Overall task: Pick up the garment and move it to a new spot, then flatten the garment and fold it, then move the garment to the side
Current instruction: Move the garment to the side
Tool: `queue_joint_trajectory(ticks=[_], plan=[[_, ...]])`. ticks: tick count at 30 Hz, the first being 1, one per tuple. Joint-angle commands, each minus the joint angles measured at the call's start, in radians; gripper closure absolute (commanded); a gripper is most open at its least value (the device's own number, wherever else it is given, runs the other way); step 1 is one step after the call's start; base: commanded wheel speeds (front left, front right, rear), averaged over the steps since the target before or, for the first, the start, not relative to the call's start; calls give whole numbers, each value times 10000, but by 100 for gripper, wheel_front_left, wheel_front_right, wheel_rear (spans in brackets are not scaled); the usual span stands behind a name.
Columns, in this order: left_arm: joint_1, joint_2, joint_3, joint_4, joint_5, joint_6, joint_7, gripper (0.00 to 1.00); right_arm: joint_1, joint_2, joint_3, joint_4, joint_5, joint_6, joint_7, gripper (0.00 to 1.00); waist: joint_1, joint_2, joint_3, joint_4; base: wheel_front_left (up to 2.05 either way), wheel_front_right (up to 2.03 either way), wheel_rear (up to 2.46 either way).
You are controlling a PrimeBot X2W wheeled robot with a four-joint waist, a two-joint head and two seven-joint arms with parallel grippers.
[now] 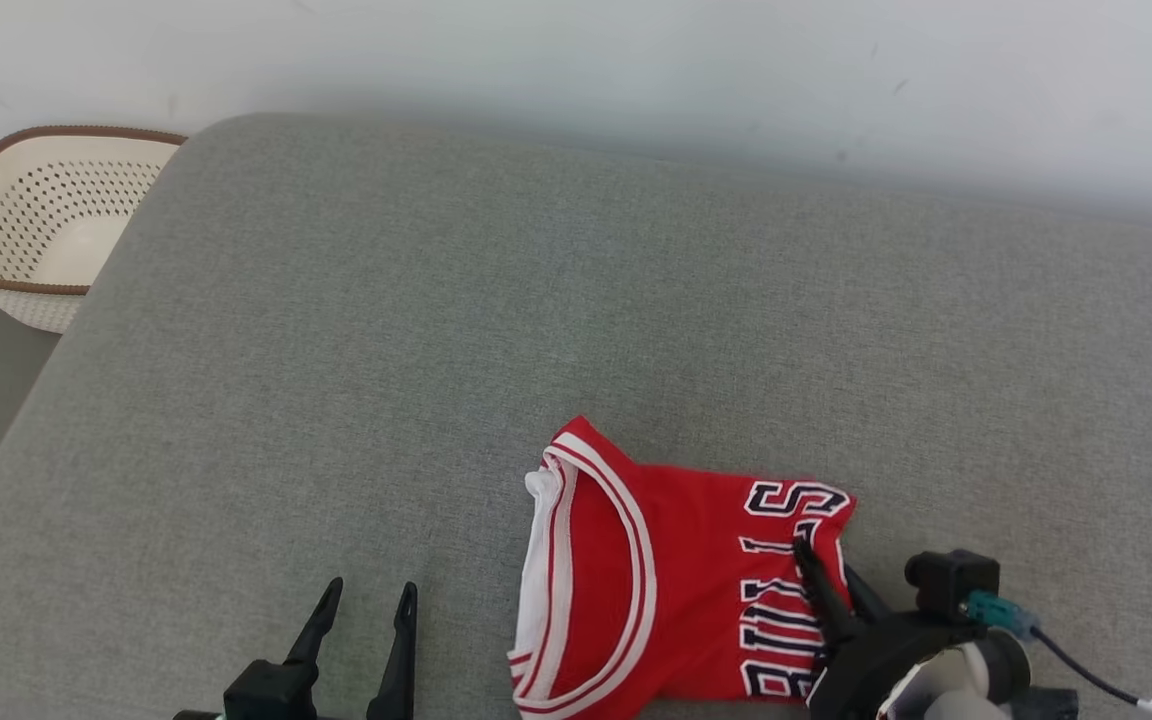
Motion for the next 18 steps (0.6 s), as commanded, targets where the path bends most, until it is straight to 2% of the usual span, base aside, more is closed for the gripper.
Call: queue_joint_trajectory(ticks=[1,8,12,18], plan=[[43,23,68,-81,107,74,-7,0,-271,-262,-89,192,-87,-8,-99,100,0,0,-35,-162,0,0,0],[294,23,172,-171,291,82,-7,0,-739,-534,-626,431,-507,-6,-287,100,0,0,-327,-878,0,0,0],[313,24,191,-235,554,31,-7,0,-709,-532,-884,540,-686,-6,-345,100,0,0,-538,-1708,0,0,0],[263,18,253,-351,687,45,-7,0,-425,-403,-1112,591,-808,-6,-351,100,0,0,-679,-3350,0,0,0]])
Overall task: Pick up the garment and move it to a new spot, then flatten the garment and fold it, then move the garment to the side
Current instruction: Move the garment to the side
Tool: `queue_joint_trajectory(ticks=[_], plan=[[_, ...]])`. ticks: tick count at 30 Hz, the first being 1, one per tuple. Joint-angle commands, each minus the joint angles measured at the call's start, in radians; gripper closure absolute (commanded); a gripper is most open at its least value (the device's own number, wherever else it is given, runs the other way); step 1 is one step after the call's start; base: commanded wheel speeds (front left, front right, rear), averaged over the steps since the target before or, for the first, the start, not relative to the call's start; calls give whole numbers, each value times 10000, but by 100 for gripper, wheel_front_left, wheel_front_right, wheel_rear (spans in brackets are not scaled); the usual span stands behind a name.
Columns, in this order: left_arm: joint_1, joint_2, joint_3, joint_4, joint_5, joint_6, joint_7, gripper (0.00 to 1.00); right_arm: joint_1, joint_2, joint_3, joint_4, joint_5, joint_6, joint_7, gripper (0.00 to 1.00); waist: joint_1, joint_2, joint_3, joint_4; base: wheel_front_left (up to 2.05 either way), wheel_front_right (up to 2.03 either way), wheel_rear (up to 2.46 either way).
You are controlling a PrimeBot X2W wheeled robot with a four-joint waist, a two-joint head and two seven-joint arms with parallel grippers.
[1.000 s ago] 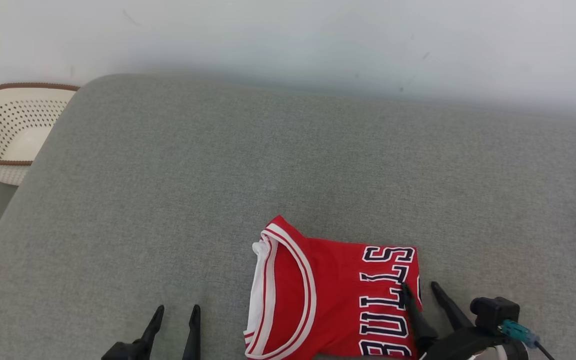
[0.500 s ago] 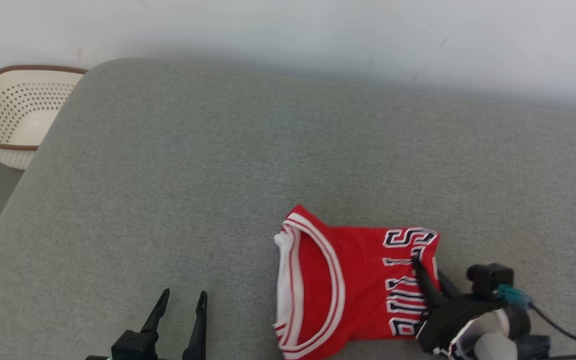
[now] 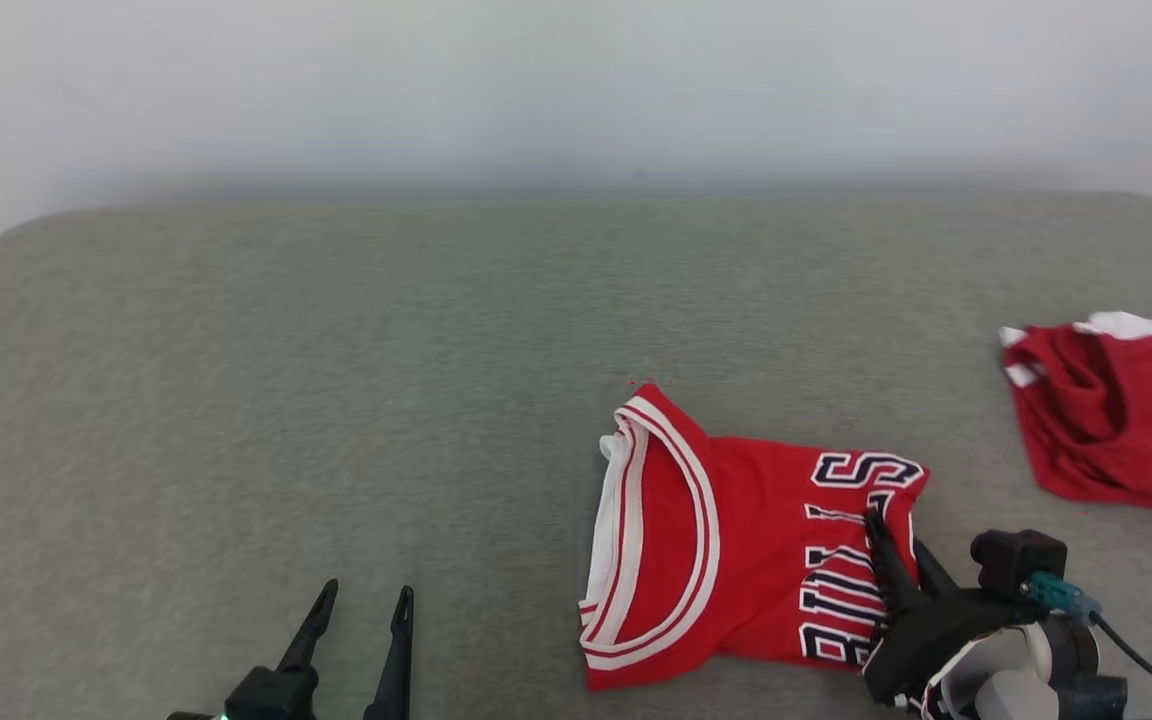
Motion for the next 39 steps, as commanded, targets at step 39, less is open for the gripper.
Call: queue_joint_trajectory(ticks=[39], plan=[[-1095,15,-841,-500,124,-139,-7,0,-4250,-3200,-939,972,-1139,-12,1151,100,0,0,1460,-1511,0,0,0]])
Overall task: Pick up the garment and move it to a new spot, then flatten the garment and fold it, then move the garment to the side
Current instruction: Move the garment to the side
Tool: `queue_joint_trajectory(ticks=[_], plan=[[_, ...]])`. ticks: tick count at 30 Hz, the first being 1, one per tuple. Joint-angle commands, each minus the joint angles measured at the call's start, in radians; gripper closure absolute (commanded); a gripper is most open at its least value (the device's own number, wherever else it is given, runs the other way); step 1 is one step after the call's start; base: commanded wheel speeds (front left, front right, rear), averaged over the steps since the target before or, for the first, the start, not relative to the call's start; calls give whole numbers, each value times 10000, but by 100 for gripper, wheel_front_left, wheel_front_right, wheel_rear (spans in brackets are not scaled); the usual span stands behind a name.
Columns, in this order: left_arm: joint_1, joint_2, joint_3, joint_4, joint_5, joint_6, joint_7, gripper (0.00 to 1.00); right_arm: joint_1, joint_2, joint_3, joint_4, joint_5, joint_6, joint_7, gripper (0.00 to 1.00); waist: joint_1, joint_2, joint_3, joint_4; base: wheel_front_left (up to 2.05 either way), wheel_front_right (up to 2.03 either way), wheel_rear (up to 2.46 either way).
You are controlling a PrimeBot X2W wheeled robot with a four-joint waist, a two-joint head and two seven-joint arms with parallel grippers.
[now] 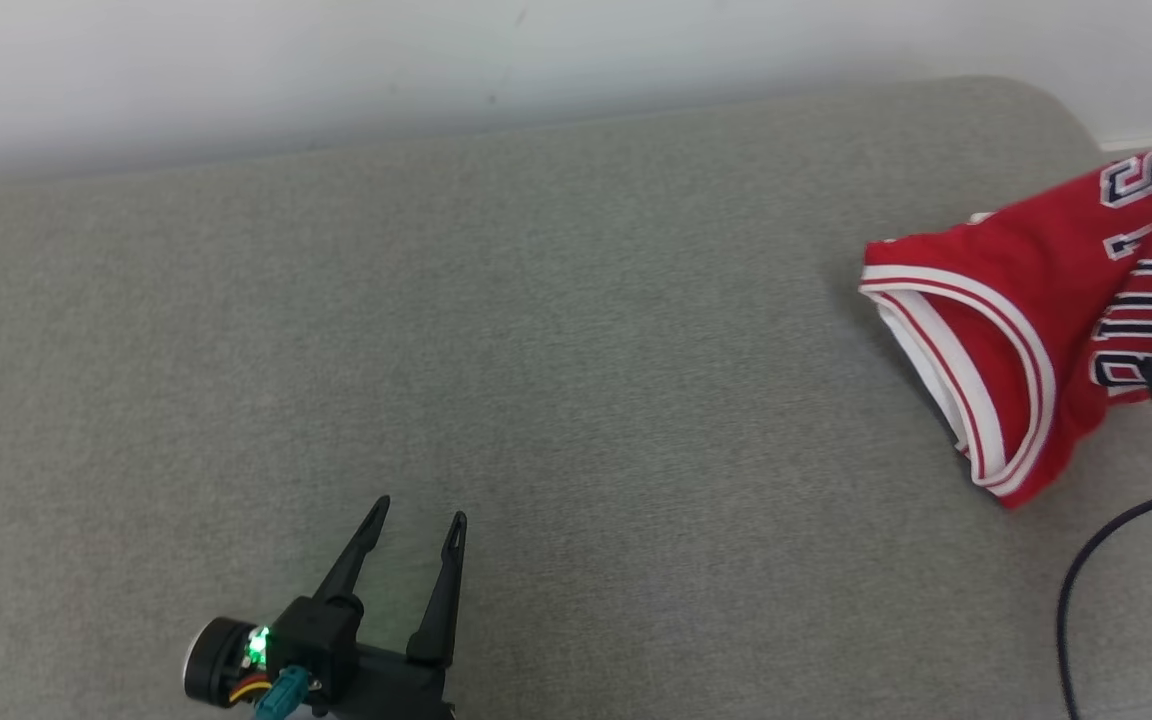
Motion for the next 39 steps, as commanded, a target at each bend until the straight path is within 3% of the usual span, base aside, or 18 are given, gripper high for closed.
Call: queue_joint_trajectory(ticks=[1,3,4,5,6,13,18,23,29,39], plan=[[-131,19,0,-36,76,-38,-7,0,-91,-116,-71,198,-75,-12,40,100,-1,0,515,532,0,0,0],[-270,17,-34,-33,131,-91,-7,0,-359,-369,-449,929,-353,-12,79,100,-1,0,696,733,0,0,0],[-308,19,-30,-45,159,-64,-7,0,-520,-466,-772,1310,-540,-12,-67,70,-1,0,764,810,0,0,0],[-346,20,-31,-48,188,-67,-7,0,-636,-564,-1027,1693,-864,-12,-206,3,-1,0,834,895,0,0,0],[-374,20,-4,-51,219,-56,-7,0,-710,-525,-1307,2064,-1194,-12,-337,0,-1,0,872,945,0,0,0],[-413,17,209,-19,410,-169,-7,0,-725,-253,-3429,3677,-3073,-12,-977,0,-1,0,926,1157,0,0,0],[-289,17,400,19,435,-126,-7,0,-171,491,-4561,3422,-4061,-11,-1223,0,-1,0,646,1204,0,0,0],[-29,19,633,65,338,6,-7,0,1115,1969,-4754,1248,-4538,-11,-1246,0,-1,0,169,1197,0,0,0],[391,17,974,106,271,107,-7,0,3039,3212,-4396,-1396,-4076,-11,-1250,0,-1,0,-398,1253,0,0,0],[967,14,1567,196,202,256,-7,0,5213,4077,-3591,-3709,-3575,-11,-1254,0,-1,0,-1107,1430,0,0,0]])
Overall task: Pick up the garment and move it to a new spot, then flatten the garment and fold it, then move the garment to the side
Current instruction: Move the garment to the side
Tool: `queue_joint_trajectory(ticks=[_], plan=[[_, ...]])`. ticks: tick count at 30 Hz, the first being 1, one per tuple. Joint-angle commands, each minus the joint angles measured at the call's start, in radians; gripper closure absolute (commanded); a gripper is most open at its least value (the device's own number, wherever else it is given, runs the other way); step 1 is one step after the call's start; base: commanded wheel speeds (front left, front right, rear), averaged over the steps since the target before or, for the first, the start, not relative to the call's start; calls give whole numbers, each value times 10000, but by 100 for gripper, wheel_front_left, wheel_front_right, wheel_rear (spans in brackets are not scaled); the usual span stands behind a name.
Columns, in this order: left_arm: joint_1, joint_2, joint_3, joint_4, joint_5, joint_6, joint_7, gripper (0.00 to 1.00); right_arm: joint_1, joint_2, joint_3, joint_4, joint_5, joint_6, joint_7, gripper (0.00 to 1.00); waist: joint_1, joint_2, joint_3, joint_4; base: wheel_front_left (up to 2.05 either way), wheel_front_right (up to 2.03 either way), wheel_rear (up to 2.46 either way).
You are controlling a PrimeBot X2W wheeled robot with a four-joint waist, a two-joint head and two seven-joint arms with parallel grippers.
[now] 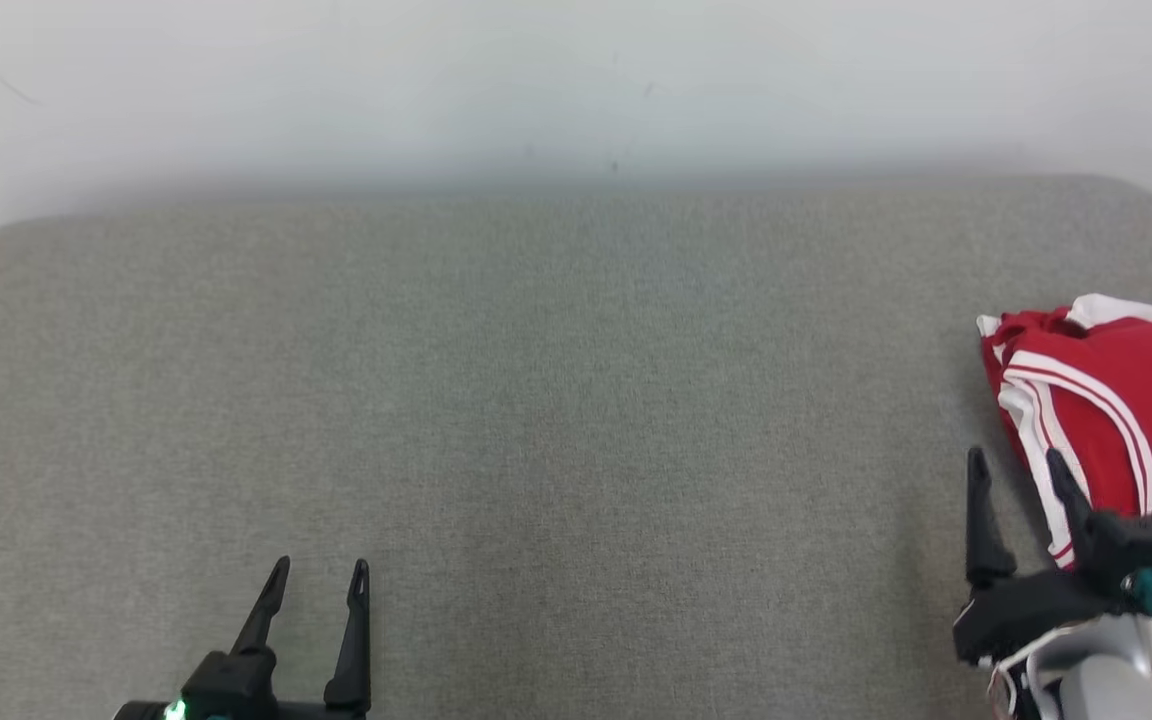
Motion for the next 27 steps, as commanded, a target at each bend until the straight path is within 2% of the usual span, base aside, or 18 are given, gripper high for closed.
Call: queue_joint_trajectory(ticks=[1,13,27], plan=[[204,4,63,35,-8,-5,-7,0,250,63,54,-159,40,-9,-40,0,2,0,-267,101,0,0,0],[843,7,590,272,-14,0,-7,0,1607,720,-1,-1180,5,-9,-41,0,2,0,-1054,367,0,0,0],[1085,5,715,522,63,-132,-7,0,2539,839,605,-1005,-362,-9,-30,0,2,0,-1518,738,0,0,0]])
